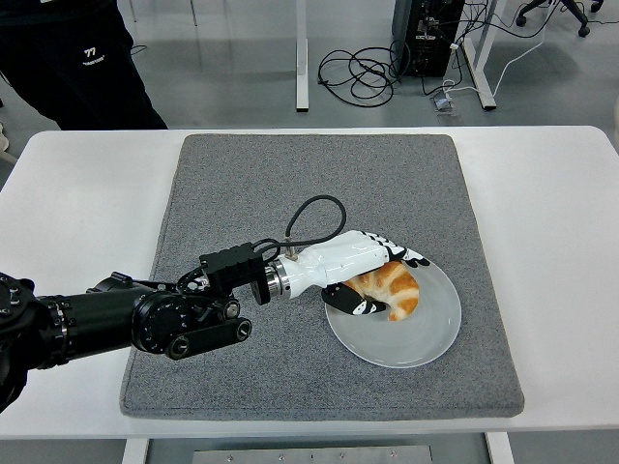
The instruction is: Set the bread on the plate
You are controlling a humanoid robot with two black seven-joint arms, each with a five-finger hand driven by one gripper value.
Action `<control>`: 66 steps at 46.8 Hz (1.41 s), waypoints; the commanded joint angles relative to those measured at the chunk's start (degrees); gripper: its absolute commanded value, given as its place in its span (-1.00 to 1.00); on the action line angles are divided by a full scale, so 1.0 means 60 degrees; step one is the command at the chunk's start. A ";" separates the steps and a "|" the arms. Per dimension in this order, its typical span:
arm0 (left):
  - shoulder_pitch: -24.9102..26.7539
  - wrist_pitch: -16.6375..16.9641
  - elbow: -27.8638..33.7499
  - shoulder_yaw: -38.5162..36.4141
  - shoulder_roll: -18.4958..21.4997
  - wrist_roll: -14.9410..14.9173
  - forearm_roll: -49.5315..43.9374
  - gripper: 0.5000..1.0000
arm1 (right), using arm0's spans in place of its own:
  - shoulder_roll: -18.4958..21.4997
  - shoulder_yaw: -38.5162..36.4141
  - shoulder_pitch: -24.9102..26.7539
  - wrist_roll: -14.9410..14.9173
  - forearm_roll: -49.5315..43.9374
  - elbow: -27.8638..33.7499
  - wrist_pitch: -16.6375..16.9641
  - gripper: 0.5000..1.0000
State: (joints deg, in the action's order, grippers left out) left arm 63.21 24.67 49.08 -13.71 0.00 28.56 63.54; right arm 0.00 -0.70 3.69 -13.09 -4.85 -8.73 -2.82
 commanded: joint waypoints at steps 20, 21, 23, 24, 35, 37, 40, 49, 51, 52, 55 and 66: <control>0.0114 -0.0010 0.0945 0.0218 0.0000 -0.0043 -0.0028 0.79 | 0.0000 0.0000 0.0001 0.0000 0.0002 -0.0009 0.0001 1.00; 0.0114 -0.0010 0.1004 0.0335 0.0000 -0.0043 -0.0043 0.79 | 0.0000 0.0000 0.0001 0.0000 -0.0013 -0.0009 0.0001 1.00; 0.0143 -0.0039 0.1092 0.0555 0.0000 -0.0043 -0.0102 0.79 | 0.0000 0.0000 0.0001 0.0000 0.0002 -0.0009 0.0001 1.00; 0.0143 -0.0054 0.1107 0.0657 0.0000 -0.0043 -0.0116 0.79 | 0.0000 0.0000 0.0001 0.0000 0.0002 -0.0009 0.0001 1.00; 0.0173 -0.0113 0.1122 0.1434 0.0966 -0.0028 -0.0234 0.80 | 0.0000 0.0000 0.0001 0.0000 0.0002 -0.0053 0.0016 1.00; 0.0129 -0.0113 0.1122 0.1653 0.1113 -0.0028 -0.0379 0.80 | 0.0000 0.0000 0.0001 0.0000 0.0002 -0.0053 0.0016 1.00; 0.0114 -0.0127 0.1122 0.1990 0.1288 -0.0028 -0.0891 0.80 | 0.0000 -0.0014 0.0001 0.0000 0.0002 -0.0068 0.0001 1.00; 0.0246 -0.0508 0.1092 0.2489 0.1889 -0.0058 -0.3483 0.80 | 0.0000 -0.0014 0.0001 0.0000 -0.0013 -0.0068 0.0016 1.00; 0.0304 -0.0625 0.1049 0.2562 0.1992 -0.0072 -0.3981 0.80 | 0.0000 -0.0014 0.0001 0.0000 0.0002 -0.0068 0.0016 1.00; 0.0319 -0.0698 0.1019 0.2606 0.2021 -0.0072 -0.4201 0.80 | 0.0000 -0.0014 0.0001 0.0000 0.0002 -0.0068 0.0016 1.00; 0.0334 -0.0816 0.0946 0.2709 0.2095 -0.0058 -0.4700 0.80 | 0.0000 -0.0014 0.0001 0.0000 0.0002 -0.0068 0.0016 1.00; 0.0217 -0.1722 0.0156 0.3601 0.2402 -0.0116 -0.5930 0.80 | 0.0000 -0.0014 0.0015 0.0000 0.0002 -0.0068 0.0016 1.00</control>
State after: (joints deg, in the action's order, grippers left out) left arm 64.84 16.62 51.53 5.97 14.06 28.06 30.19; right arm 0.00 -0.79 3.69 -13.10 -4.84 -9.15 -2.72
